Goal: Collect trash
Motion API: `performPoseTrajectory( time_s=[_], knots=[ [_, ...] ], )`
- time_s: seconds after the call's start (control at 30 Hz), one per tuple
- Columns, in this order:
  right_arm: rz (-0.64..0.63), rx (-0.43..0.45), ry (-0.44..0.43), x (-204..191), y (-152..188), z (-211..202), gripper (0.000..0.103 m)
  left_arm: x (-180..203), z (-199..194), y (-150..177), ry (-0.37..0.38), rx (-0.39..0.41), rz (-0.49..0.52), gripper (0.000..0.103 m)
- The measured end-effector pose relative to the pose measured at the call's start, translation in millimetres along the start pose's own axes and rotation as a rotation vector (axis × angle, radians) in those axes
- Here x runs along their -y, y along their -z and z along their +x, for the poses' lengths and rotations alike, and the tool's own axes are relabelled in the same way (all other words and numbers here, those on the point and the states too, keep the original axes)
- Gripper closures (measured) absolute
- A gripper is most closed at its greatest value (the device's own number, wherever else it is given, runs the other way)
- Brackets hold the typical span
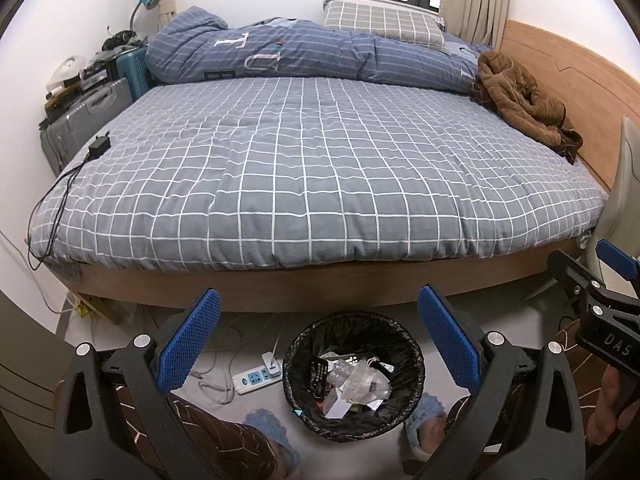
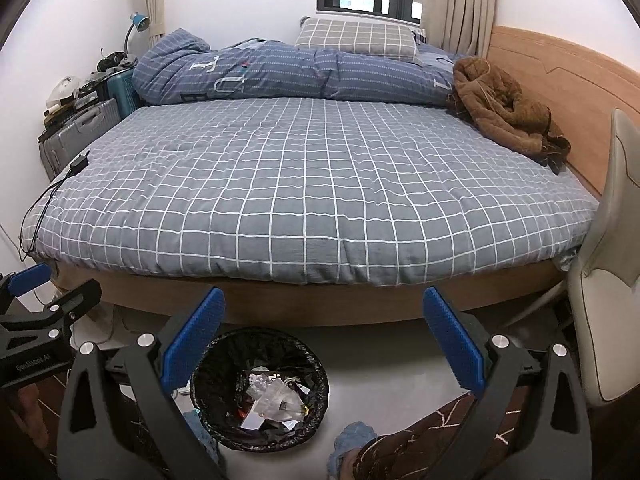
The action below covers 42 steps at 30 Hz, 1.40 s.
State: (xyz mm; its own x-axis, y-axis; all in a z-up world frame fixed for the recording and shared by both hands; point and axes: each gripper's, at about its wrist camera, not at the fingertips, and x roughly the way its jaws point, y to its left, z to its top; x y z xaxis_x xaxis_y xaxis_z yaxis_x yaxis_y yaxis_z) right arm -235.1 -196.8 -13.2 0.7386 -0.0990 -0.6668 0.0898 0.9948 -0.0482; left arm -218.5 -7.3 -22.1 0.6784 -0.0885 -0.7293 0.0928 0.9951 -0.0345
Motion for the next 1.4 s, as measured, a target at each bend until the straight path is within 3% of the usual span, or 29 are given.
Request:
performPoseTrajectory(
  time_s=[1.4],
  knots=[
    [-0.006, -0.008, -0.003, -3.5, 1.9, 6.2, 0.008, 0.1, 1.4, 0.3, -0.046, 0.003, 0.015, 0.006]
  ],
)
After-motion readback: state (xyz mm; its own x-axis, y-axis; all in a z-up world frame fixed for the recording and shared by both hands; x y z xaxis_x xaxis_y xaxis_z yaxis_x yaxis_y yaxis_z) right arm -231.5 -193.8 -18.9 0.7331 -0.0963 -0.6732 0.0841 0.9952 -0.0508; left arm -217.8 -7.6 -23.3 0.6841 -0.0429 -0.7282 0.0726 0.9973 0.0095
